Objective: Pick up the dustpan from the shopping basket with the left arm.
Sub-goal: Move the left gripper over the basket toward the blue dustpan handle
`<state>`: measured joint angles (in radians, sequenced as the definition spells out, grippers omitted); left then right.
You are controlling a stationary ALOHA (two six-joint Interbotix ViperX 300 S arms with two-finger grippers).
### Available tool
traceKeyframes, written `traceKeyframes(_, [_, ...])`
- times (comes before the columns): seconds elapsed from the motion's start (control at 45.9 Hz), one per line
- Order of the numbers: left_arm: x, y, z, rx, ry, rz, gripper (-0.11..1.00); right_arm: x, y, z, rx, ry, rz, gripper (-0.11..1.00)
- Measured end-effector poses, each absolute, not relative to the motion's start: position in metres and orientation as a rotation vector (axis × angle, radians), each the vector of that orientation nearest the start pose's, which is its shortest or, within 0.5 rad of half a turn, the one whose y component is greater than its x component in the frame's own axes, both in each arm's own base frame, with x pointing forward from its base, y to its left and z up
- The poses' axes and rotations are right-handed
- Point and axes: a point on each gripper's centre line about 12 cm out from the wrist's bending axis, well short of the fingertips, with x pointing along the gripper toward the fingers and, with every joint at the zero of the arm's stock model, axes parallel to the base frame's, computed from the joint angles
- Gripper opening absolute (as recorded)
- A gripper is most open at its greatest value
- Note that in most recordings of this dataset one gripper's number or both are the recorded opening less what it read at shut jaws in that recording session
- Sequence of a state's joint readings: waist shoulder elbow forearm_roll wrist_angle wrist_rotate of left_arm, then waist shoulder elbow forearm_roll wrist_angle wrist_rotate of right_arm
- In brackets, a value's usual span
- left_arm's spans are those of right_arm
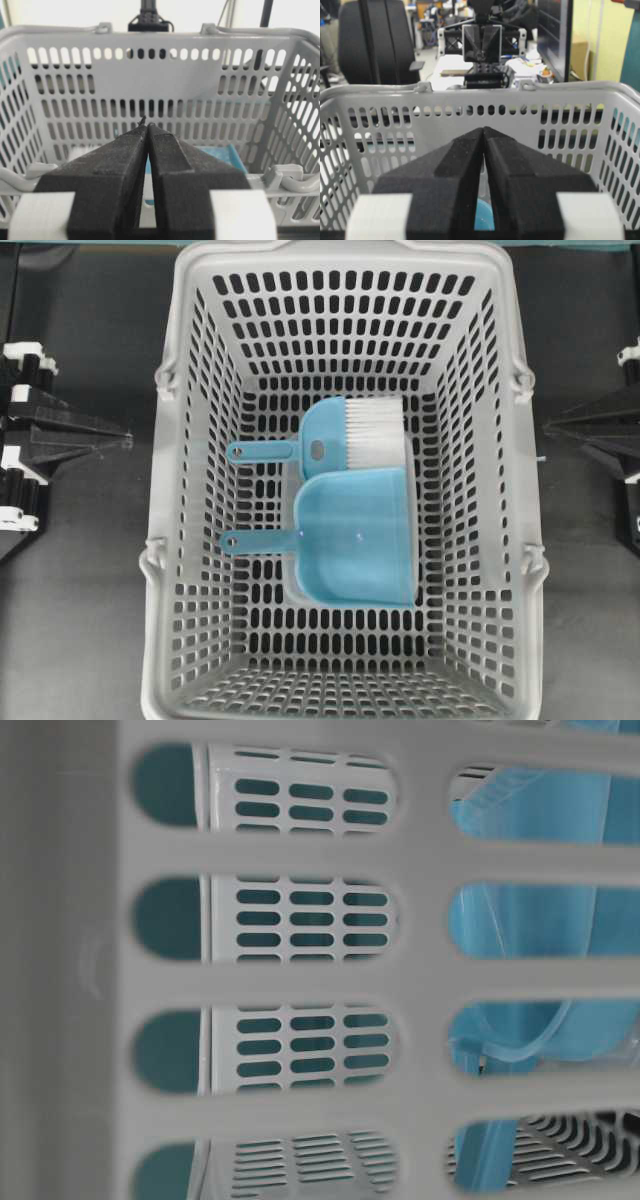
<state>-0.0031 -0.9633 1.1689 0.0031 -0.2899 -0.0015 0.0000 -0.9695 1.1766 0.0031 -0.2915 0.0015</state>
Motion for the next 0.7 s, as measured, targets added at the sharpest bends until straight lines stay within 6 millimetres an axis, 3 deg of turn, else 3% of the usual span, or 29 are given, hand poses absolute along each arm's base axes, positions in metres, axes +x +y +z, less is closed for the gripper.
traceKeyframes(0.065, [0.2, -0.001, 0.299, 0.004, -0.078, -0.005, 0.01, 0.198, 0.0, 0.294, 0.006, -0.084, -0.001, 0.01])
traceKeyframes(0.24, [0.219, -0.001, 0.34, 0.017, 0.005, -0.004, 0.0, 0.198, -0.001, 0.292, 0.046, -0.049, -0.006, -0.01])
traceKeyframes(0.392, [0.24, -0.002, 0.352, 0.018, 0.188, -0.005, 0.0, 0.201, -0.001, 0.295, 0.064, 0.012, -0.007, -0.01])
traceKeyframes(0.698, [0.3, -0.02, 0.367, 0.04, 0.529, -0.056, 0.0, 0.196, 0.002, 0.3, 0.064, 0.174, 0.003, 0.0])
